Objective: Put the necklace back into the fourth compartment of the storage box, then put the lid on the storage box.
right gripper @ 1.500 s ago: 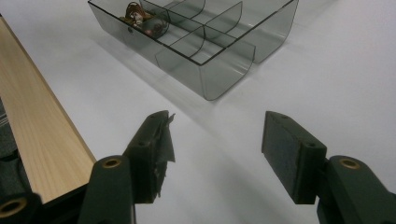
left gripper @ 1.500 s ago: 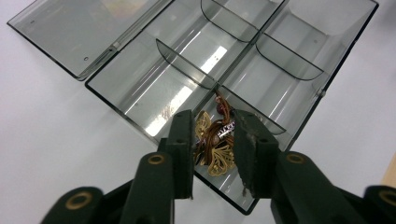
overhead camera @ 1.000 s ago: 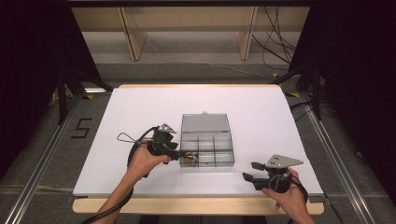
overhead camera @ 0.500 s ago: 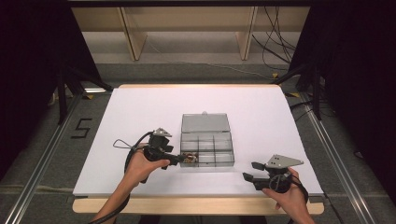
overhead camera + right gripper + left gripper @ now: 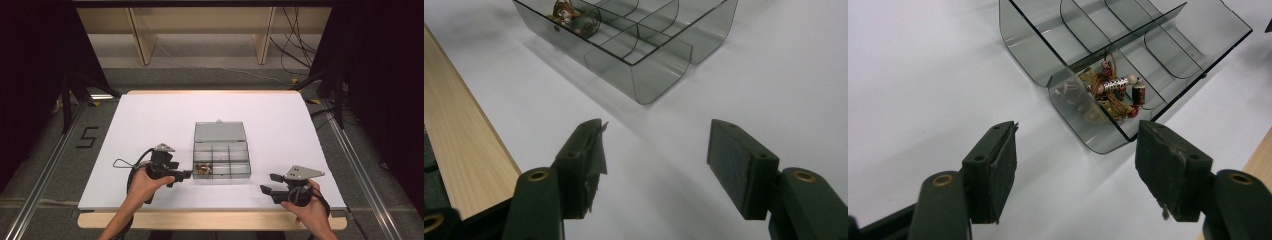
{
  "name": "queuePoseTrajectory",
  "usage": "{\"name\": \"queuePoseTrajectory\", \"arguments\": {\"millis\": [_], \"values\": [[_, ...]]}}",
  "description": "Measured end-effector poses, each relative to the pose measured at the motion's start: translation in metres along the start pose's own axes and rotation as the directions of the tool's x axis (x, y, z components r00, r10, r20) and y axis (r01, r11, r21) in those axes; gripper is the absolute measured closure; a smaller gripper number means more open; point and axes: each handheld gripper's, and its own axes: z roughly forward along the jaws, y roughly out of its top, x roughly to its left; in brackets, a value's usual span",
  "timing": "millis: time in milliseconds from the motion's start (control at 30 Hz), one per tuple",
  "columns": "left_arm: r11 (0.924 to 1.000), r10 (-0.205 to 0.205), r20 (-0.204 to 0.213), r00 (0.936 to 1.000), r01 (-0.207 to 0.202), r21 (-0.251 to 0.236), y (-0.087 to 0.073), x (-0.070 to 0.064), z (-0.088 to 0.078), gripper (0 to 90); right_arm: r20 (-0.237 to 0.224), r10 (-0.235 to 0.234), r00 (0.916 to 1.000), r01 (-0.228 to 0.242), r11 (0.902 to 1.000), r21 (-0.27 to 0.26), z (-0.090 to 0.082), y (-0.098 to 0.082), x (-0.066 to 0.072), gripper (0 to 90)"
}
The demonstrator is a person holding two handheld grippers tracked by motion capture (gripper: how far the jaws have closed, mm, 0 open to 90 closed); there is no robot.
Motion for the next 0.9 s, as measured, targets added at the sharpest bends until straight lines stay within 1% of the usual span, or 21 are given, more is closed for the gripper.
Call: {"name": "queuePoseTrajectory", "arguments": {"millis": [33, 167, 200, 300, 333, 367, 400, 433, 500, 533, 567, 600, 633, 700, 767, 800, 833, 900], "values": [[0.9999, -0.008, -0.004, 1.0000, 0.008, -0.012, -0.0002, -0.0003, 0.0004, 32.7, -0.011, -0.001, 0.9999, 0.001, 1.0000, -0.003, 0.0006, -0.0003, -0.0004, 40.4], [0.9996, -0.023, -0.007, 0.9997, 0.023, -0.013, 0.0005, -0.0009, 0.0011, 32.5, -0.016, 0.006, 0.9999, -0.006, 1.0000, 0.005, 0.0008, -0.0003, -0.0007, 40.4], [0.9991, -0.041, -0.009, 0.9991, 0.041, -0.011, 0.0008, -0.0011, 0.0022, 31.4, -0.010, -0.006, 0.9999, 0.006, 1.0000, -0.007, 0.0017, -0.0006, -0.0020, 40.3], [0.9989, -0.047, -0.012, 0.9988, 0.047, -0.008, 0.0003, -0.0019, 0.0029, 31.3, -0.011, 0.006, 0.9999, -0.006, 1.0000, -0.003, 0.0011, -0.0008, -0.0022, 40.2], [0.9986, -0.050, -0.009, 0.9987, 0.049, -0.017, 0.0001, -0.0024, 0.0042, 31.4, -0.009, 0.002, 1.0000, -0.002, 1.0000, -0.002, 0.0010, -0.0007, -0.0026, 40.1], [0.9991, -0.041, -0.004, 0.9991, 0.041, -0.009, 0.0004, -0.0020, 0.0041, 31.3, -0.013, 0.003, 0.9999, -0.003, 1.0000, -0.003, 0.0010, -0.0008, -0.0026, 40.1], [0.9989, -0.046, -0.003, 0.9989, 0.046, -0.014, 0.0003, -0.0024, 0.0047, 31.3, -0.004, 0.026, 0.9997, -0.026, 0.9997, 0.004, 0.0001, -0.0009, -0.0004, 40.1], [0.9989, -0.042, -0.011, 0.9990, 0.042, -0.019, 0.0002, -0.0032, 0.0051, 31.4, -0.006, 0.010, 0.9999, -0.010, 0.9999, 0.001, 0.0004, -0.0007, -0.0018, 40.0], [0.9988, -0.047, -0.007, 0.9989, 0.047, -0.017, 0.0000, -0.0036, 0.0053, 31.8, -0.010, 0.015, 0.9998, -0.015, 0.9999, 0.004, 0.0004, -0.0005, -0.0016, 39.7], [0.9986, -0.049, -0.004, 0.9988, 0.049, -0.018, -0.0001, -0.0037, 0.0054, 32.6, -0.020, 0.016, 0.9997, -0.016, 0.9999, 0.001, 0.0012, -0.0004, -0.0020, 39.5], [0.9982, -0.055, 0.000, 0.9985, 0.055, -0.021, -0.0002, -0.0043, 0.0056, 33.7, -0.013, 0.018, 0.9998, -0.018, 0.9998, 0.001, 0.0007, -0.0004, -0.0021, 39.3], [0.9980, -0.056, -0.002, 0.9984, 0.056, -0.029, -0.0001, -0.0045, 0.0056, 33.7, -0.013, 0.018, 0.9998, -0.018, 0.9998, 0.001, 0.0007, -0.0004, -0.0021, 39.3], [0.9982, -0.053, 0.004, 0.9986, 0.053, -0.028, 0.0003, -0.0039, 0.0050, 34.2, -0.010, 0.019, 0.9998, -0.019, 0.9998, 0.001, 0.0007, -0.0005, -0.0022, 39.1], [0.9970, -0.066, 0.001, 0.9978, 0.066, -0.041, 0.0012, -0.0048, 0.0057, 35.3, -0.010, 0.019, 0.9998, -0.019, 0.9998, 0.002, 0.0000, 0.0000, -0.0032, 39.0], [0.9973, -0.062, 0.003, 0.9981, 0.062, -0.040, 0.0016, -0.0050, 0.0063, 36.6, -0.002, 0.010, 0.9999, -0.010, 0.9999, -0.011, 0.0000, 0.0004, -0.0046, 38.4], [0.9977, -0.056, 0.002, 0.9984, 0.056, -0.037, 0.0018, -0.0049, 0.0068, 37.0, -0.006, 0.046, 0.9989, -0.046, 0.9989, -0.003, -0.0001, 0.0003, -0.0030, 38.2], [0.9979, -0.055, 0.001, 0.9985, 0.055, -0.034, 0.0021, -0.0048, 0.0071, 37.5, -0.004, 0.028, 0.9996, -0.028, 0.9996, -0.005, -0.0001, 0.0007, -0.0057, 38.2], [0.9983, -0.050, 0.002, 0.9988, 0.050, -0.032, 0.0018, -0.0044, 0.0080, 38.9, -0.002, 0.030, 0.9995, -0.030, 0.9995, -0.010, 0.0006, 0.0009, -0.0067, 38.1]]}}
